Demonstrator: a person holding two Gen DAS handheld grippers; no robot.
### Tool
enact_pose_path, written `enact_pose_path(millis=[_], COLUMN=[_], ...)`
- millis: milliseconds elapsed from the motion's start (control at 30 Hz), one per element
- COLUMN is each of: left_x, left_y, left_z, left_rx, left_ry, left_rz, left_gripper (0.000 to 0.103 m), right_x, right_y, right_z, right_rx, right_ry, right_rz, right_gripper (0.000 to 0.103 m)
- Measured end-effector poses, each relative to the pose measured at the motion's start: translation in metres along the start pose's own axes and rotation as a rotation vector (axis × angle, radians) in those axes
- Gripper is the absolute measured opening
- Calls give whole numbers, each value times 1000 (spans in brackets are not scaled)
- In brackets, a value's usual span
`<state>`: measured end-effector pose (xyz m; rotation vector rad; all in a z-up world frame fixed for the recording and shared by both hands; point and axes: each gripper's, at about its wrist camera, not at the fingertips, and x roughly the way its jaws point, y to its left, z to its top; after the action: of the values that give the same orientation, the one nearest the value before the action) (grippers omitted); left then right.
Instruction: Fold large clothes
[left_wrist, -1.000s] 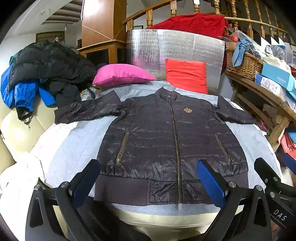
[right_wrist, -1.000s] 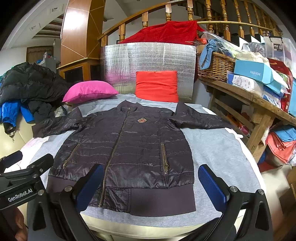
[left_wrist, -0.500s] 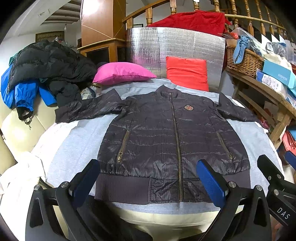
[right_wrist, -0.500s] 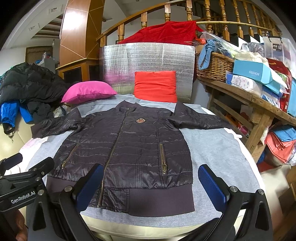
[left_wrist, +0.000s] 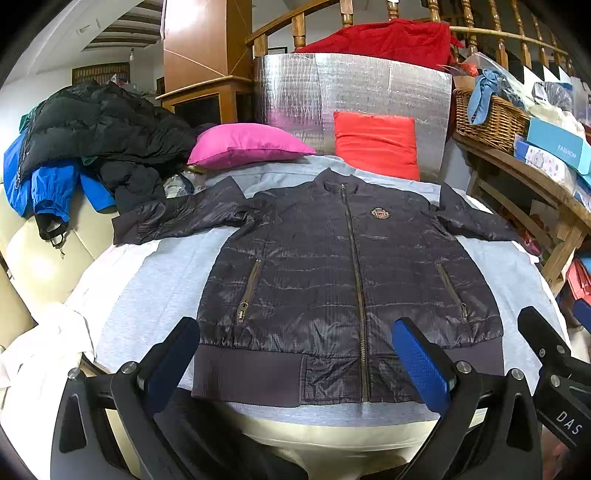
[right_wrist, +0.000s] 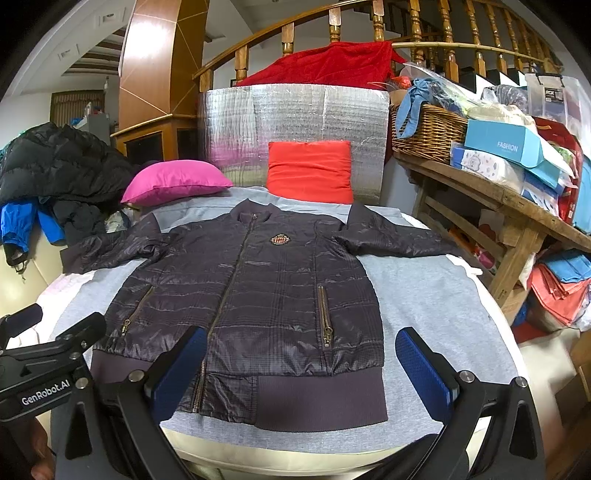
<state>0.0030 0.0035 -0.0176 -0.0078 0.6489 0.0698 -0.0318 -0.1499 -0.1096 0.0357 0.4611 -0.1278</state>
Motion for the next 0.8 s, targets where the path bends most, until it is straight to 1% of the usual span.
enact_pose_path(millis=[800], left_x=[0], left_y=[0], left_z=[-1], left_rx=[6], left_ry=[9], left_rz=[18], left_gripper=[103], right_x=[-1], right_y=[-3], right_z=[-2], right_rx=[8], right_ry=[2], right_rz=[-6], right_gripper=[103])
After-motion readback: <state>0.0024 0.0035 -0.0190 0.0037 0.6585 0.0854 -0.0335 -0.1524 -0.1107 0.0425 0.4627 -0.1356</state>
